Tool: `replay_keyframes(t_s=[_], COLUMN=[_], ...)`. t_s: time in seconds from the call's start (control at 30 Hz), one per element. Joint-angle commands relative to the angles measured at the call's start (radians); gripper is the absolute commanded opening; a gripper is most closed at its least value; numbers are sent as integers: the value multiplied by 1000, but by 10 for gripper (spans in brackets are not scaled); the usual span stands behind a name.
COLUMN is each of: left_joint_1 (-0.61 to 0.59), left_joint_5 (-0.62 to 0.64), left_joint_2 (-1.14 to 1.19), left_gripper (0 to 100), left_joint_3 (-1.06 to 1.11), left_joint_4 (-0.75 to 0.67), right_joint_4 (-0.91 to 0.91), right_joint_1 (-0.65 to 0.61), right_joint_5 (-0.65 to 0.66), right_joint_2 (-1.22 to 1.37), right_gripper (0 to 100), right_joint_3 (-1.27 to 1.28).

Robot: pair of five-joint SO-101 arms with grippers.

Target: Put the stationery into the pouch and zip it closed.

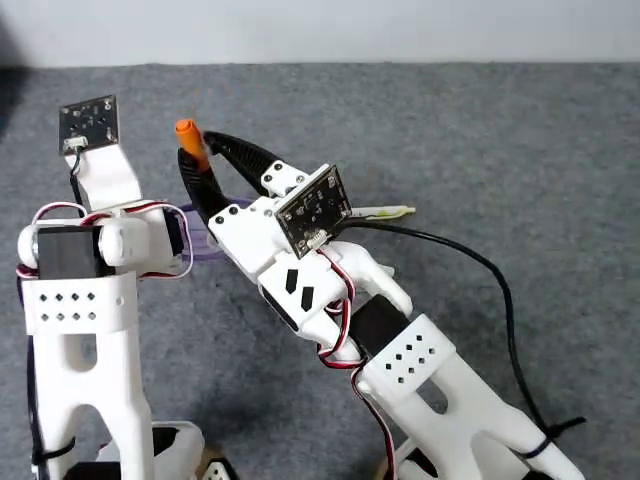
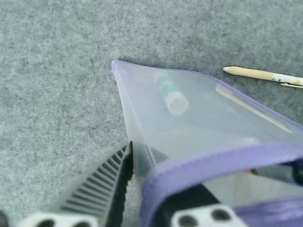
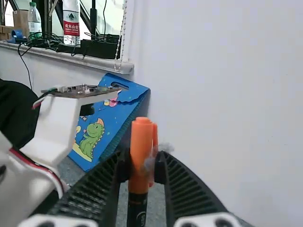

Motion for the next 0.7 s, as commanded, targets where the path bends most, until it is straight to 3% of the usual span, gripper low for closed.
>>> replay_keyframes(t_s=[0.0,0.23,0.4,0.67], left_joint_1=[3,3,3,3], left_joint_5=[6,6,9,11], left_joint_2=[-14,-15,-17,-17], left_gripper=[14,14,14,14], left_joint_3=[-71,-73,-73,-73], left_joint_4=[5,5,5,5], right_joint_4=[157,417,483,796], right_joint_1=[-31,-39,-22,236], right_joint_5=[14,11,-44,-284], right_joint_2=[-70,-186,-251,-228], right_gripper=[24,236,175,137], right_joint_3=[-41,-52,-54,-207])
